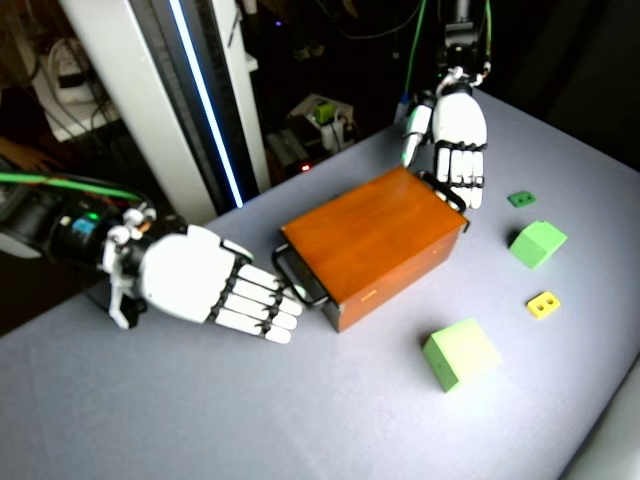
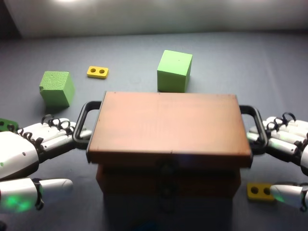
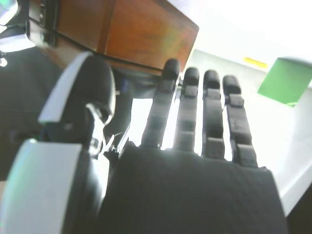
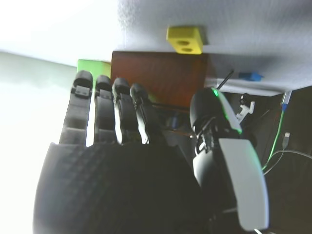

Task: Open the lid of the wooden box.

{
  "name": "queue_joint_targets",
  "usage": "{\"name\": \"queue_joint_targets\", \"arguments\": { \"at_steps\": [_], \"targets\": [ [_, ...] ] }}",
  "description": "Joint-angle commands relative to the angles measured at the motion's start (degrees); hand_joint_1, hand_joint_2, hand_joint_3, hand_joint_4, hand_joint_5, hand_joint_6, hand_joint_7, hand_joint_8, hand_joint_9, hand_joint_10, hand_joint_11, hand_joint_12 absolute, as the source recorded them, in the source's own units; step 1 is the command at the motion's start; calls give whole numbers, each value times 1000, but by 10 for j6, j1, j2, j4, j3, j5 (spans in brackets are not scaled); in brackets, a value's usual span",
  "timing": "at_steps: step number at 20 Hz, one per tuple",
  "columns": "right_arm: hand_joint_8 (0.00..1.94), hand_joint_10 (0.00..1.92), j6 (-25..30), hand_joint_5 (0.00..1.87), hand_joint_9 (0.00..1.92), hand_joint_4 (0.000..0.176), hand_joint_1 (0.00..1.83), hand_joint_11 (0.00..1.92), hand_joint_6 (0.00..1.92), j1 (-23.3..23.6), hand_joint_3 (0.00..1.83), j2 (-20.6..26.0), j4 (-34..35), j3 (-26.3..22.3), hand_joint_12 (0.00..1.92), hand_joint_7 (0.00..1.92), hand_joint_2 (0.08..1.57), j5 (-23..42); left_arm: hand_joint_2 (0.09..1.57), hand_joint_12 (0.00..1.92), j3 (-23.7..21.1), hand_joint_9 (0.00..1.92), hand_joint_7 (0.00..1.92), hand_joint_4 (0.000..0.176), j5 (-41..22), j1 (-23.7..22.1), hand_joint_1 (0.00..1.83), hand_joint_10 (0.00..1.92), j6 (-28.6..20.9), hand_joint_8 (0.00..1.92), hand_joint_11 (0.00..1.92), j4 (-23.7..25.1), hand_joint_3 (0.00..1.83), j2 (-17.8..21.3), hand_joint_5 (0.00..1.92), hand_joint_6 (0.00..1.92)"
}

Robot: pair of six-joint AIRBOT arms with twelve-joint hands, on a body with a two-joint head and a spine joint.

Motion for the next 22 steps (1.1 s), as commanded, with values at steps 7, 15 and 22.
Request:
{"name": "queue_joint_targets", "arguments": {
  "at_steps": [7,15,22],
  "targets": [
    [0,0,9,0,0,0,178,0,0,8,3,23,-3,-10,0,0,1449,149,1492,0,-4,0,0,0,-112,-21,165,0,11,0,0,-12,0,17,53,13],
    [0,0,-11,0,0,0,238,0,0,8,0,28,39,-7,0,0,1436,206,1452,0,2,0,0,0,-133,-68,231,0,56,0,0,-25,0,29,89,8],
    [0,0,-33,0,0,0,402,0,0,20,5,29,78,1,0,0,1464,246,1458,0,15,0,0,0,-154,-98,360,0,85,0,0,-58,1,21,68,0]
  ]
}}
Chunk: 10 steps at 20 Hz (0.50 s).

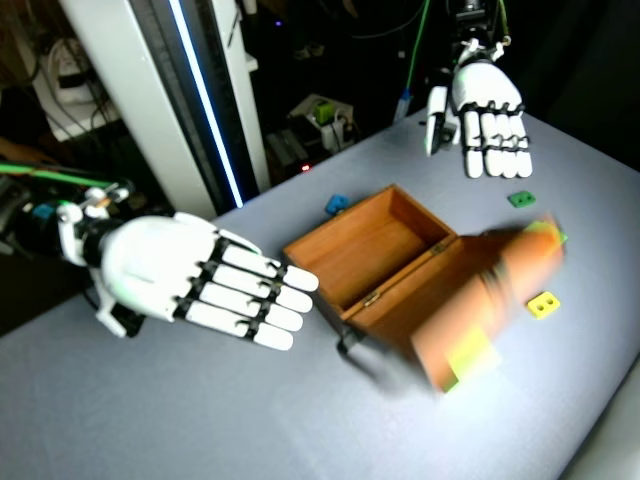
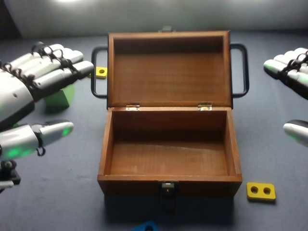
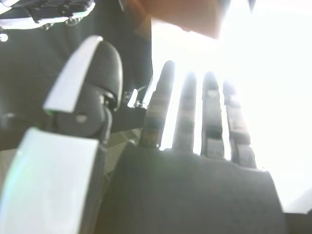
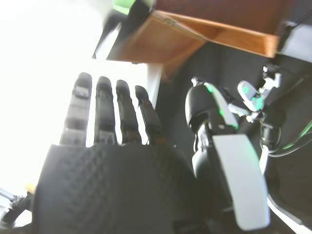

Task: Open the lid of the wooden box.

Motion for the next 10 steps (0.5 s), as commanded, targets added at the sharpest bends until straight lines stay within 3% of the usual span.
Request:
{"name": "queue_joint_targets", "arguments": {
  "at_steps": [1,3,4,5,7,8,9,10],
  "targets": [
    [0,0,0,0,0,0,428,0,0,8,3,4,1,1,0,0,1464,83,1460,0,0,0,0,0,-86,-5,366,0,1,0,0,-16,2,0,60,0],
    [0,0,0,0,0,0,398,0,0,8,5,7,4,-1,0,0,1468,94,1460,0,-2,0,0,0,-96,-5,396,0,1,0,0,-18,1,1,21,0],
    [0,0,-1,0,0,30,385,0,0,8,5,10,4,-5,0,0,1470,102,1449,0,-5,0,0,0,-102,-5,462,0,2,0,0,-19,0,3,0,0],
    [0,0,-3,0,0,18,333,0,0,8,6,14,4,-8,0,0,1473,108,1432,0,-7,0,0,0,-106,-5,549,0,2,0,0,-20,0,6,0,0],
    [0,0,-8,0,0,22,253,0,0,8,0,24,4,-16,0,0,1444,124,1425,0,-14,0,0,1,-115,-5,548,0,4,0,0,-23,0,13,0,0],
    [0,0,-11,0,0,0,258,0,0,8,0,28,5,-19,0,0,1433,132,1437,0,-17,0,0,0,-121,-5,492,0,6,0,0,-24,0,18,0,0],
    [0,0,-12,0,0,0,284,0,0,8,0,31,5,-22,0,0,1426,140,1443,0,-23,0,0,12,-129,-5,439,0,12,0,0,-27,2,24,0,0],
    [0,0,-12,0,0,0,281,0,0,8,0,33,5,-24,0,0,1427,150,1457,0,-28,0,0,0,-139,-3,392,0,18,0,0,-31,7,30,0,0]
  ]
}}
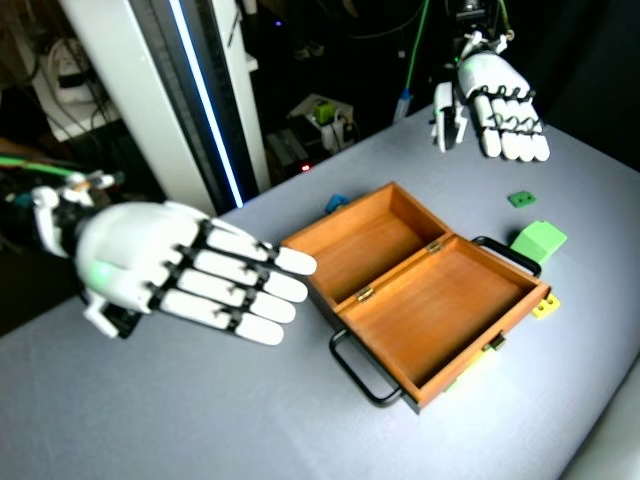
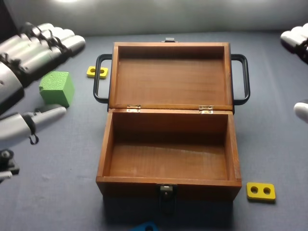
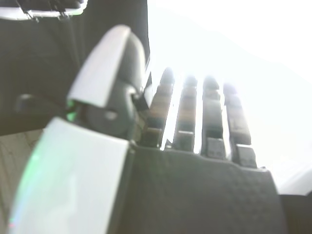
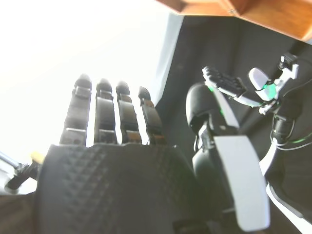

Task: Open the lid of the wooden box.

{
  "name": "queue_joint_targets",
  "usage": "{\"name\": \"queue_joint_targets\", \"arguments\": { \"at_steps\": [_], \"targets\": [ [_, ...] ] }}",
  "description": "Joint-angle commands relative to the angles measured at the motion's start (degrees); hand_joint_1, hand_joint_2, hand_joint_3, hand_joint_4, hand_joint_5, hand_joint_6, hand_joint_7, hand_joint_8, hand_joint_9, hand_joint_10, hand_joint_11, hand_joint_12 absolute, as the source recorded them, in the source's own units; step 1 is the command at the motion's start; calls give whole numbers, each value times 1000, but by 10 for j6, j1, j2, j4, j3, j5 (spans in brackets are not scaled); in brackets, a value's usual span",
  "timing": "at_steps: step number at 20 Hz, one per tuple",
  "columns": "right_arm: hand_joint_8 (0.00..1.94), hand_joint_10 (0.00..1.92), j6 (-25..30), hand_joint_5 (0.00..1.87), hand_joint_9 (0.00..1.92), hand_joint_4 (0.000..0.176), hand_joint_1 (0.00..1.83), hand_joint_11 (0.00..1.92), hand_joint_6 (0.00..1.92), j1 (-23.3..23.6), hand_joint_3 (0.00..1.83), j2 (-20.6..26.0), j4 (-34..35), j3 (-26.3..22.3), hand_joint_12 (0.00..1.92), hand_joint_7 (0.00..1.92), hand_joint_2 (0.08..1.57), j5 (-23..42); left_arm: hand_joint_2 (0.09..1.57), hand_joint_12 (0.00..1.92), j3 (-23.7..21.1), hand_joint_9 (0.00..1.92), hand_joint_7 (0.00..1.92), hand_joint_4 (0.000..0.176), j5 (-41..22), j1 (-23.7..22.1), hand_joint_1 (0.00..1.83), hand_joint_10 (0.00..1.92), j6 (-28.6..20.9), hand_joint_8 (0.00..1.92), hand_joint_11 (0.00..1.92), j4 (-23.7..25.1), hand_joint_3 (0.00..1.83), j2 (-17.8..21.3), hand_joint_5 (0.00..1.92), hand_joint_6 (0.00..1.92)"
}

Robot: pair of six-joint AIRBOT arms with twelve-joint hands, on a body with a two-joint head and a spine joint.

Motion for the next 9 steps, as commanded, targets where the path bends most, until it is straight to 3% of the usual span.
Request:
{"name": "queue_joint_targets", "arguments": {
  "at_steps": [1,2,3,4,5,6,7,8,9],
  "targets": [
    [0,0,-1,0,0,0,281,0,0,8,0,6,-3,-4,0,0,1427,90,1457,0,-2,0,0,0,-93,-2,392,0,5,0,0,-15,7,5,0,0],
    [0,0,-4,0,0,0,251,0,0,8,0,9,-3,-6,0,0,1424,98,1452,0,-4,0,0,6,-108,1,351,0,10,0,0,-22,3,6,0,0],
    [0,0,-5,0,0,0,271,0,0,8,0,10,-3,-7,0,0,1414,103,1408,0,-4,0,0,55,-120,3,389,0,13,0,0,-31,0,4,0,0],
    [0,0,-5,0,0,4,283,0,0,8,0,12,-3,-7,0,0,1385,106,1404,0,-3,0,0,65,-127,4,290,0,14,0,0,-35,0,2,0,0],
    [0,0,-5,0,0,0,322,0,0,7,0,15,-3,-8,0,0,1380,110,1426,0,-1,0,0,45,-135,4,168,0,15,0,0,-40,4,-3,0,0],
    [0,0,-5,0,0,0,322,0,0,5,0,17,-3,-10,0,0,1380,117,1426,0,1,0,0,45,-143,4,168,0,15,0,0,-44,4,-8,0,0],
    [0,0,-5,0,0,0,295,0,0,3,0,22,-3,-13,0,0,1381,127,1429,0,3,0,0,59,-154,4,179,0,15,0,0,-51,3,-13,0,0],
    [0,0,-5,0,0,0,281,0,0,2,0,24,-3,-14,0,0,1399,133,1435,0,3,0,0,106,-162,4,185,0,15,0,0,-55,5,-14,0,0],
    [0,0,-5,0,0,5,256,0,0,0,1,29,-3,-15,0,0,1404,143,1449,0,4,0,0,90,-175,6,123,0,15,0,0,-62,10,-17,0,0]
  ]
}}
